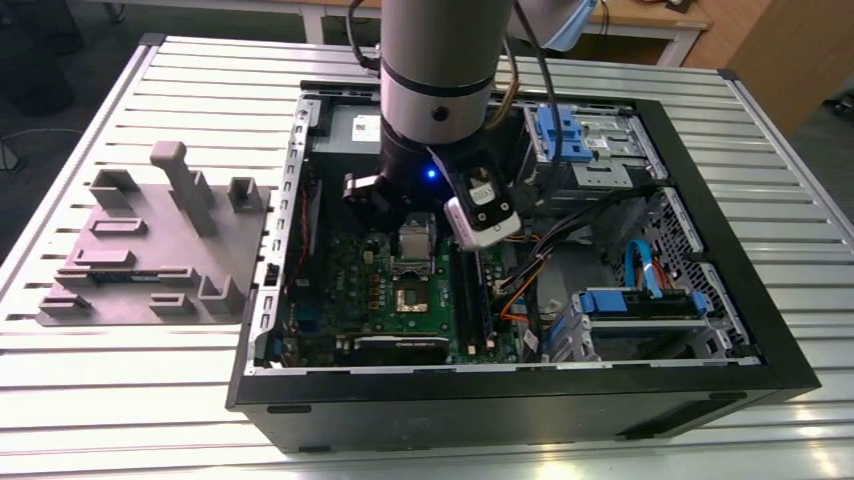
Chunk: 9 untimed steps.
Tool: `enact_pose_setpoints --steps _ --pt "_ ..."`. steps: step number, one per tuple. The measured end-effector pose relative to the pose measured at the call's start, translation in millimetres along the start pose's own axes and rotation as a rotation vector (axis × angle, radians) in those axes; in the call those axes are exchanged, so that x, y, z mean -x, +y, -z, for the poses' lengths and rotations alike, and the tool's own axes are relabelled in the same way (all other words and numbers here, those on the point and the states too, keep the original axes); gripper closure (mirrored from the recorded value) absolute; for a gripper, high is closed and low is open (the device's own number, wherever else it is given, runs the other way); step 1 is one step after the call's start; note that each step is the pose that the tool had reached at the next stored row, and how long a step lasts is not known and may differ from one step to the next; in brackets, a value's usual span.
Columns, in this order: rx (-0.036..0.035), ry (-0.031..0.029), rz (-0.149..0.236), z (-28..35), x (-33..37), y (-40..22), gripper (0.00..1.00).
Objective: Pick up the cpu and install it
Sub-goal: 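Place the cpu into insertion slot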
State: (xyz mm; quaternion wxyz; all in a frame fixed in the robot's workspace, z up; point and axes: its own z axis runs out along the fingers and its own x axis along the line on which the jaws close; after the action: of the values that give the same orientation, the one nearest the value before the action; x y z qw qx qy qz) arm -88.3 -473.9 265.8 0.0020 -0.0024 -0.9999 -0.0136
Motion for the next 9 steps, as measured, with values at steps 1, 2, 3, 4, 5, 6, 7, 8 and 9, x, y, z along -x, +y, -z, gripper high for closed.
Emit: enact_pose_setpoints --steps 1,2,3,4,5,6,7,8,9 --pt "0.0001 0.0 0.0 -1.8 0.0 0.0 0.53" --pt "0.0001 0.0 0.001 -3.6 0.1 -0.1 0.53" --pt "0.0 0.0001 0.001 -5.3 0.3 -0.1 0.53" --pt "-0.0001 0.0001 0.001 -7.3 0.5 -0.2 0.53" --pt "0.0 0.0001 0.001 -9.1 0.5 -0.2 0.53" --pt "0.0 0.0 0.0 -10.9 0.6 -0.3 0.53" --pt "0.0 0.0 0.001 -12.7 0.6 -0.3 0.53" --pt "0.0 0.0 0.001 -14.4 0.7 -0.4 0.53" --pt "0.0 0.0 0.001 -16.1 0.7 -0.5 0.53"
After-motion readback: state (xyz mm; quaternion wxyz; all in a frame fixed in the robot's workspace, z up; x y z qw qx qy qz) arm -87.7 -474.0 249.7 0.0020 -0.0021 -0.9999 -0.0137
